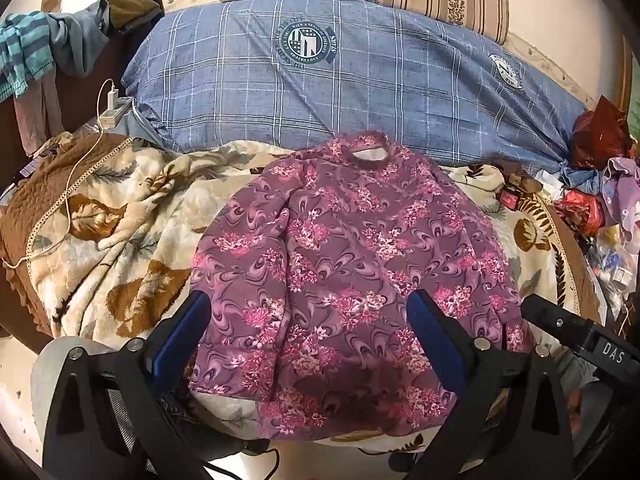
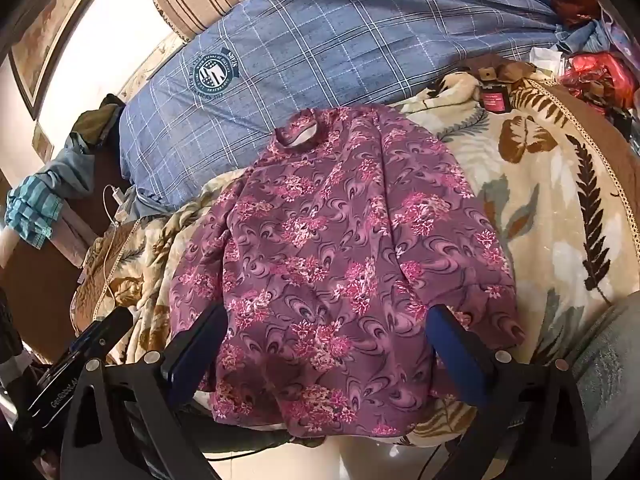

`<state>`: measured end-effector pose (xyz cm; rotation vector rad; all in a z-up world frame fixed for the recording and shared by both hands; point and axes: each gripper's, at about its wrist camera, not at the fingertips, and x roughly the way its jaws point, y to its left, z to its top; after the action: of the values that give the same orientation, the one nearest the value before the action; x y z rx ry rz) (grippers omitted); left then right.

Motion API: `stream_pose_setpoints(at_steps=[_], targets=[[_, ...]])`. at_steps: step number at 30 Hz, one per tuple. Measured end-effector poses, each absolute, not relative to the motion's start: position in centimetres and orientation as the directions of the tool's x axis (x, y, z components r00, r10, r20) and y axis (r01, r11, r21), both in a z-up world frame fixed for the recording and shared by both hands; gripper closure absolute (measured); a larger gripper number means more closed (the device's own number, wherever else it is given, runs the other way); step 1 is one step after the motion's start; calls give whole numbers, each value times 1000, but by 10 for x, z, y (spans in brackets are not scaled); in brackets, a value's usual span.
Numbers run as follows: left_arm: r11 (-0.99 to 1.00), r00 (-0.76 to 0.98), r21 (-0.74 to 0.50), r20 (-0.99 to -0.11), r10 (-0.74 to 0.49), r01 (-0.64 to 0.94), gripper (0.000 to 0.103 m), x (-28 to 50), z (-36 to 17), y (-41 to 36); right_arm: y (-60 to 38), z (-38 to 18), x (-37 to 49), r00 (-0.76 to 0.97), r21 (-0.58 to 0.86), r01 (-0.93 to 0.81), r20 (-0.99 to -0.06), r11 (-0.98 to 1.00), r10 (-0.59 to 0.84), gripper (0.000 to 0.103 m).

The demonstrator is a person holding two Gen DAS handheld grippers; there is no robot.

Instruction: Fold small clothes

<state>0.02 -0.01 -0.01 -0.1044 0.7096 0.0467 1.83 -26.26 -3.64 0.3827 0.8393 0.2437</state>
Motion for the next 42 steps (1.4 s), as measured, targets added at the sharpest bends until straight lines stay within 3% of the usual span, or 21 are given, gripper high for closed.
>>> stream_pose_setpoints(at_steps=[8, 12, 16, 27, 33, 39, 42], targets=[[994, 749, -65, -663, 22, -86, 4, -2, 5, 2, -260, -25, 14, 639, 314, -96, -709, 945, 300, 3], [994, 750, -66, -661, 19, -83, 4, -4, 4, -1, -264, -22, 15, 611, 398, -153, -682, 905, 403, 5], [995, 753, -72, -657, 7, -73, 4, -6, 6, -2, -262, -20, 14, 603, 421, -156, -676, 894, 423, 16], [996, 750, -57, -662, 13, -67, 4, -6, 4, -3, -267, -8, 9, 634, 475, -150, -627, 867, 453, 20], [992, 711, -104, -703, -26, -66, 4, -5, -5, 1, -263, -9, 8, 601, 433, -166, -668, 886, 439, 20], [993, 732, -99, -681, -21, -64, 4, -9, 0, 7, -266, 9, -1, 647, 444, -210, -605, 871, 464, 19], [990, 725, -103, -689, -5, -92, 4, 0, 1, 22, -258, 4, 2, 614, 417, -233, -637, 878, 466, 23]])
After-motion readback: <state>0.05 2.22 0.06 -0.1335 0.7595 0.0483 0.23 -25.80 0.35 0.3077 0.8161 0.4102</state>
